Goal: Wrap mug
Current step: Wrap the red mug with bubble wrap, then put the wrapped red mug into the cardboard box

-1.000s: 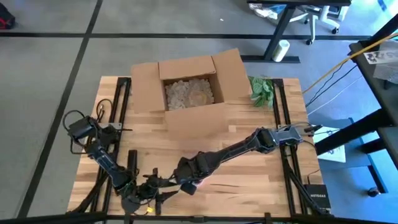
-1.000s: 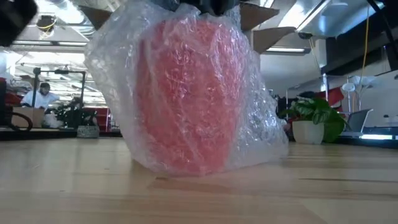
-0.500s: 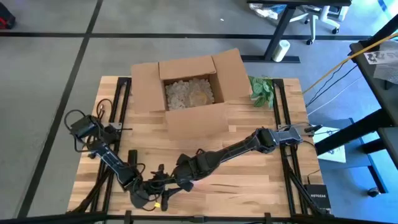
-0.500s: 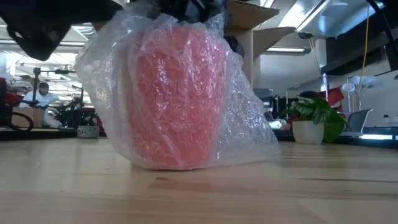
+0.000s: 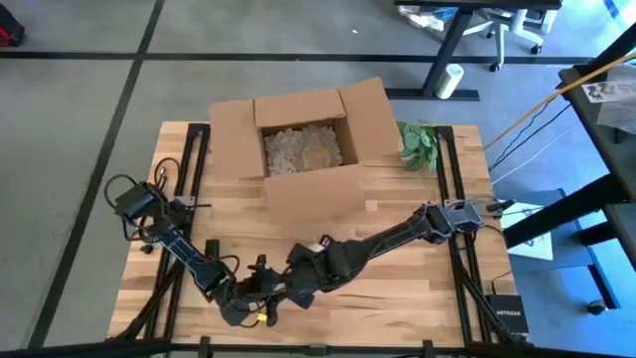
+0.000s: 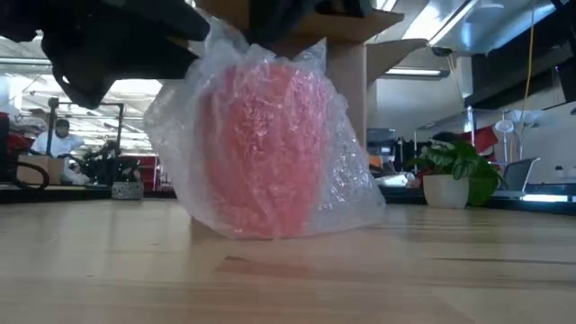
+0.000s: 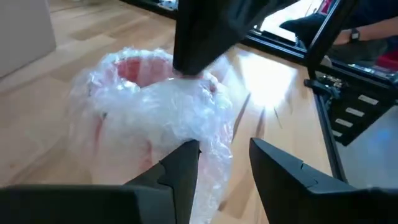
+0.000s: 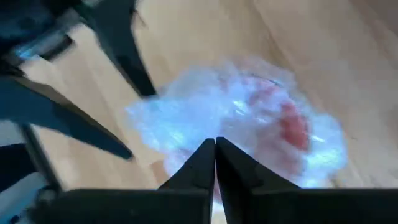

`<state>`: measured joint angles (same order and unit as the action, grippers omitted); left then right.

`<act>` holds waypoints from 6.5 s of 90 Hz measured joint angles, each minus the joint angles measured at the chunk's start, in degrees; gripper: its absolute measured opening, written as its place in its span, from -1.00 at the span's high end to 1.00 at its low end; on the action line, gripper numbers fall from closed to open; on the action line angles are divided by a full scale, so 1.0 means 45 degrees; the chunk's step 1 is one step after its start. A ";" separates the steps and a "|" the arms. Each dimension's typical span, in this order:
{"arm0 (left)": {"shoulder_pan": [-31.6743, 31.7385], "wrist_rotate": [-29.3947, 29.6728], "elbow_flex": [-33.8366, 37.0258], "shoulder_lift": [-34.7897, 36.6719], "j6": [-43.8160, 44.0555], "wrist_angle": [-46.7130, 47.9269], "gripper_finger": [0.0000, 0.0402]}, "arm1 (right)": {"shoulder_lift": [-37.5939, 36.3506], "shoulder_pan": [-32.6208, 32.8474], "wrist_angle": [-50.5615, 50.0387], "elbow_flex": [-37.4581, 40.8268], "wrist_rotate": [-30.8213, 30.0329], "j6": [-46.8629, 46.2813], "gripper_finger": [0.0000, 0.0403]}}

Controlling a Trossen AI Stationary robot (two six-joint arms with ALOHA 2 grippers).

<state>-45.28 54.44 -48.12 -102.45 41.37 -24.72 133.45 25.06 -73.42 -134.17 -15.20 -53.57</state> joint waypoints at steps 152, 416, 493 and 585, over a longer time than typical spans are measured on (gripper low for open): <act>0.0182 0.1224 0.0005 0.0029 -0.0579 0.0095 0.36 | 0.0155 -0.0274 -0.0424 -0.0202 0.0440 -0.0348 1.00; -0.4668 0.6585 0.0612 0.0019 0.3773 0.2062 0.36 | -0.0728 0.0039 0.1174 0.0428 0.1286 0.3732 0.18; -0.4668 0.6512 0.0612 0.0019 0.3821 0.2062 0.36 | -0.0850 -0.0855 0.4822 0.5615 0.2825 0.3937 0.90; -0.3409 0.3041 0.0603 0.0713 0.4913 0.5018 0.36 | -0.3818 0.0539 0.2220 -0.0104 -0.2601 0.5070 0.98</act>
<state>-60.62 68.13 -45.40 -99.25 63.48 -2.14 116.27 27.48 -63.43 -134.64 -26.90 -30.75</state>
